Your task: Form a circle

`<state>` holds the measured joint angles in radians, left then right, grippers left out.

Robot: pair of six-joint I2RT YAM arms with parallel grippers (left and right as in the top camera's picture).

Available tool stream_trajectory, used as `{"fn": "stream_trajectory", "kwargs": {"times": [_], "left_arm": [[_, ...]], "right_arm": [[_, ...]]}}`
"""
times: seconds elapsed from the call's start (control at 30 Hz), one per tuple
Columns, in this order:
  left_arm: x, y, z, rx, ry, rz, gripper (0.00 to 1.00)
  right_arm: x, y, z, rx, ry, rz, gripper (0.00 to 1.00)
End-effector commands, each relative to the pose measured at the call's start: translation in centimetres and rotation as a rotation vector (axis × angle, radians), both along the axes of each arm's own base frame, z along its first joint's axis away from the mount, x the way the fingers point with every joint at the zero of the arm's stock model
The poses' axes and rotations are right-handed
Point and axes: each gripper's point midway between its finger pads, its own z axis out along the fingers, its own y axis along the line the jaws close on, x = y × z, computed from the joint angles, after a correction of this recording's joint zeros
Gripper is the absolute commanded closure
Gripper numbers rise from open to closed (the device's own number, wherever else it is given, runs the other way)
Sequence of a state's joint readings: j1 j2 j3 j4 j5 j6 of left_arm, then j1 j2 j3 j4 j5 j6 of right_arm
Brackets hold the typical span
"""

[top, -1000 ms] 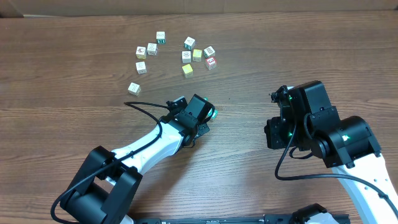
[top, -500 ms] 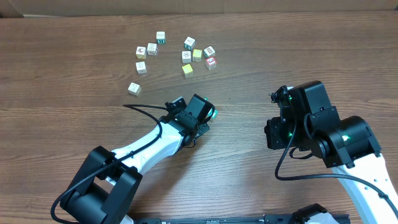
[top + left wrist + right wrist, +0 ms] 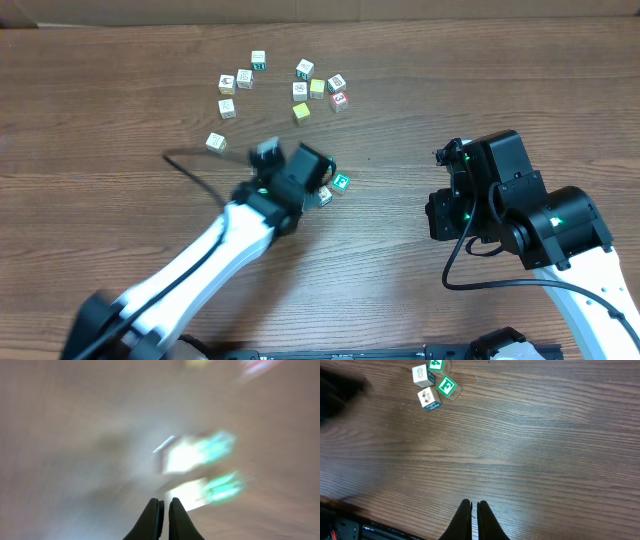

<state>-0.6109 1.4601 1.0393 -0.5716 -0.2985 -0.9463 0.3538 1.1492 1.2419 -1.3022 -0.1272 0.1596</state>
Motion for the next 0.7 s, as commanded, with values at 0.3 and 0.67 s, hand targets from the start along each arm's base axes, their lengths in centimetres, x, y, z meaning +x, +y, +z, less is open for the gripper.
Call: {"fn": "stream_trajectory", "kwargs": {"times": [0.3, 0.67], "left_arm": [[2.9, -2.4, 3.0, 0.034, -0.109, -0.560, 0.96], [3.7, -4.1, -5.2, 0.031, 0.057, -0.625, 0.96]], "right_arm": [[0.1, 0.0, 1.2, 0.019, -0.037, 0.003, 0.96], [0.0, 0.0, 1.2, 0.018, -0.034, 0.002, 0.96]]}}
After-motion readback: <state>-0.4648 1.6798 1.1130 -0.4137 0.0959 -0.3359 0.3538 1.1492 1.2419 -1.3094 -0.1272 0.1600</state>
